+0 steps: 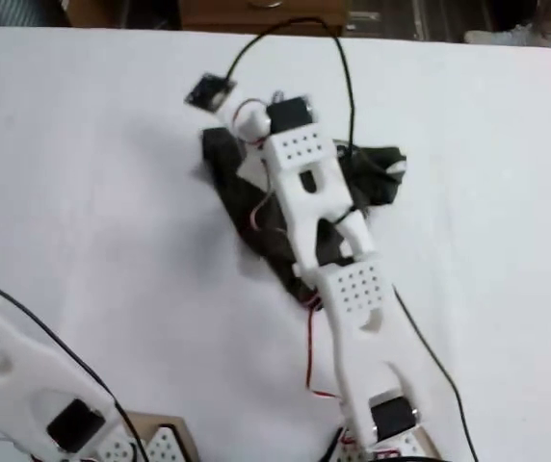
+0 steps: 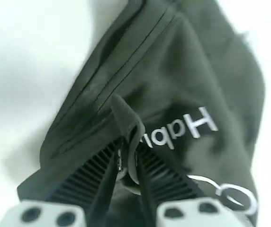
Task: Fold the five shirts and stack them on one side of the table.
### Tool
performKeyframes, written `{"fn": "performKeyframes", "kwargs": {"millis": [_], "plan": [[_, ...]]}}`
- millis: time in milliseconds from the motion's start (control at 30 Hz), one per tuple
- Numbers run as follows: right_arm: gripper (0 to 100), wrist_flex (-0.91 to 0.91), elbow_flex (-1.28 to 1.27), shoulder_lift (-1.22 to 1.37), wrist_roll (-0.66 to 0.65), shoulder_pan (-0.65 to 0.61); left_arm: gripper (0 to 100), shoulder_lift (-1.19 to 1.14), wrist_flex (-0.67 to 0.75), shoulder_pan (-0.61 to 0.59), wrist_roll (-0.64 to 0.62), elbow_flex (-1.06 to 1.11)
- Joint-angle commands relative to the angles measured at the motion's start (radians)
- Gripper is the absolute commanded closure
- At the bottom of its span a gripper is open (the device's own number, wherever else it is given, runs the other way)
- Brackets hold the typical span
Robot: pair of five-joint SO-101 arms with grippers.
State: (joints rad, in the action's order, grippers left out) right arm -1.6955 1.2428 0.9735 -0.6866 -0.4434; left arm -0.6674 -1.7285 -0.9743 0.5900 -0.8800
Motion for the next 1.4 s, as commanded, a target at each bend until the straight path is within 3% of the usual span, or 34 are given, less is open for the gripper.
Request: {"fn": "performKeyframes", "kwargs": {"millis": [0, 167, 300, 533, 800, 1000, 1367], "plan": [[97.9, -0.01, 0.048, -0.157, 0.008, 0.002, 71, 0.003, -0.006, -0.002, 0.002, -0.004], [97.9, -0.016, 0.008, -0.285, 0.008, 0.016, 71, 0.003, -0.008, 0.025, -0.002, -0.004], [97.9, -0.019, -0.232, -0.443, 0.008, 0.081, 71, 0.003, -0.017, 0.072, -0.003, -0.001], [98.0, -0.018, -0.551, -0.869, -0.071, 0.191, 70, -0.005, 0.063, 0.365, 0.005, 0.143], [98.0, -0.015, -0.773, -1.165, -0.137, 0.495, 70, -0.097, 0.157, 0.743, 0.091, 0.148], [98.0, 0.005, -0.789, -1.277, -0.166, 0.765, 71, -0.132, 0.163, 0.87, 0.021, 0.15], [98.0, 0.002, -0.79, -1.293, -0.163, 0.791, 70, -0.245, 0.048, 1.103, 0.074, 0.151]]}}
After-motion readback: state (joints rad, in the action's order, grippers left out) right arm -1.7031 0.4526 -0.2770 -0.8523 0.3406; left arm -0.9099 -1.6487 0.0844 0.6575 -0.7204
